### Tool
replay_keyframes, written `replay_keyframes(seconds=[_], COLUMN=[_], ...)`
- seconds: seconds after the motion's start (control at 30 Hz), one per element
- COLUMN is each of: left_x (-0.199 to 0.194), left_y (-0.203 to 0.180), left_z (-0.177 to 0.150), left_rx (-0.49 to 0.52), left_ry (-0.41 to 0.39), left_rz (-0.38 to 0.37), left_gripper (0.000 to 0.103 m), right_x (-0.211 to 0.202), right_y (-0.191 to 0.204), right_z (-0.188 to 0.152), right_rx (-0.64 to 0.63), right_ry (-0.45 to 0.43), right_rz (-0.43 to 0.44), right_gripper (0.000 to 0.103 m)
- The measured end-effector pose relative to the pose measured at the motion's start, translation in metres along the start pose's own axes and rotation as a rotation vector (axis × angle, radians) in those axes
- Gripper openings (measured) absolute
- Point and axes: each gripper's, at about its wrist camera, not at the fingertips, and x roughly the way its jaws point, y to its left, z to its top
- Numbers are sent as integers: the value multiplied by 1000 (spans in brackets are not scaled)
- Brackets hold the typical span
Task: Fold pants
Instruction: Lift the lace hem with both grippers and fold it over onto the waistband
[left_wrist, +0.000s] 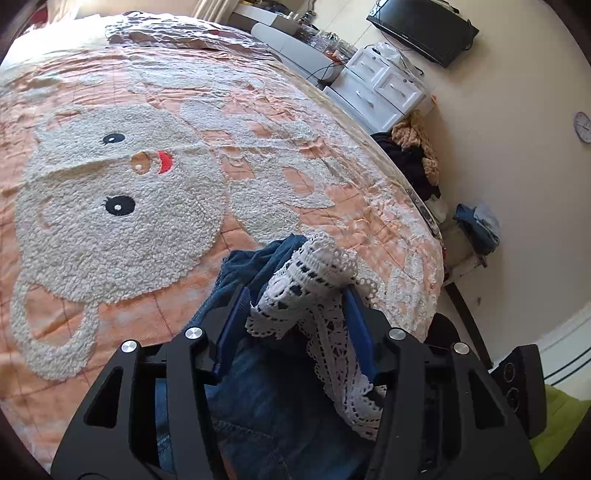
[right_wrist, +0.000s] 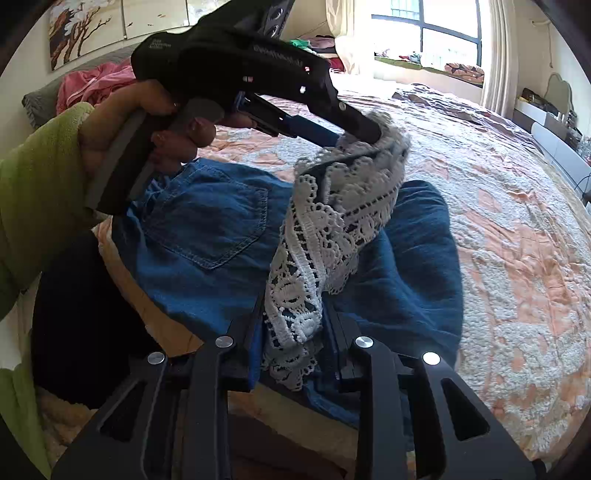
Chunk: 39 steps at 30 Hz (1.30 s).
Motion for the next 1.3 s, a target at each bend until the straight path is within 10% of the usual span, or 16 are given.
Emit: replay_keyframes(seconds=[0.4, 0.5, 0.57, 0.7, 0.93, 1.1, 1.17, 1.3], left_x=[-13, -6, 3, 13, 17, -5, -2, 16], left_y=[38, 33, 30, 28, 20, -2, 7, 45], left_z=[-19, -19, -19, -15, 3, 16, 12, -3], left_rx=[-309, -293, -275, -230, -194, -120, -138, -250], left_ry=[-16, 18, 51, 68, 43, -59, -25, 31], left_rz=[-197, -129, -80, -15, -15, -74, -25, 58], left_gripper=[80, 80, 76, 23, 14, 14, 14, 14], right_x=[4, 1, -7, -34, -14, 31, 45, 58], right_y=[25, 27, 21, -11, -102, -152, -159, -149], right_z=[-6, -2, -1, 2, 23, 47, 52, 55], right_rx=[-61, -79, -47, 75, 328, 481, 490, 403], right_ry=[-32, -48, -52, -120, -47, 42, 76, 112], right_rz=[53, 70, 112, 161, -62, 4, 20, -53], right_gripper=[31, 37, 46, 52, 57, 40, 20, 18])
